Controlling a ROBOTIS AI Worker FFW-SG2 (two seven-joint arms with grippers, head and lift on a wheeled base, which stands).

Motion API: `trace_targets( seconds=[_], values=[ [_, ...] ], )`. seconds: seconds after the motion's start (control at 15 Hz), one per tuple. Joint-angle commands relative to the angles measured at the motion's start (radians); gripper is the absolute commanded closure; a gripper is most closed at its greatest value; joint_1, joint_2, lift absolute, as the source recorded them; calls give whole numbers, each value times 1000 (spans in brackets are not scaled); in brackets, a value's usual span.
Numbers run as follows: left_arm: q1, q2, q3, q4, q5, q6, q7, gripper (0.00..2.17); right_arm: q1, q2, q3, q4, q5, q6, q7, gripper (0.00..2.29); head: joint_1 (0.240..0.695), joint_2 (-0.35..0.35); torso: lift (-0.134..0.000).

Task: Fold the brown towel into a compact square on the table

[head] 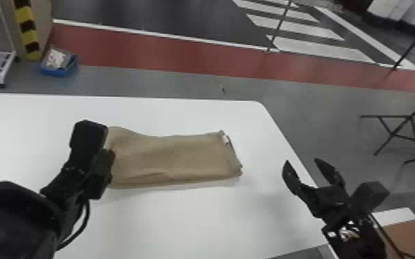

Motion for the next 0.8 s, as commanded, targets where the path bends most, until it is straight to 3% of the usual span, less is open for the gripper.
trace_targets(
  seconds=[0.0,0.27,0.47,0.53,0.6,0.73],
  values=[
    [35,49,83,-103,-4,91,-8,1298,4,0,2,-10,0,-1,0,83,695,-350,-128],
    [96,81,234,-187,-2,198,-59,1295,4,0,20,-19,3,2,-1,83,695,-350,-128],
    [108,104,257,-186,-8,195,-80,1278,4,2,31,-35,11,15,-1,83,695,-291,-128],
    [110,104,261,-181,-8,177,-82,1079,4,2,32,-44,14,21,-1,83,695,-280,-128],
    [112,104,259,-173,-8,149,-91,660,6,2,32,-50,14,24,-1,83,695,-265,-128],
    [112,105,259,-167,-8,118,-103,120,13,2,31,-64,9,36,-1,83,695,-260,-128]
  ],
)
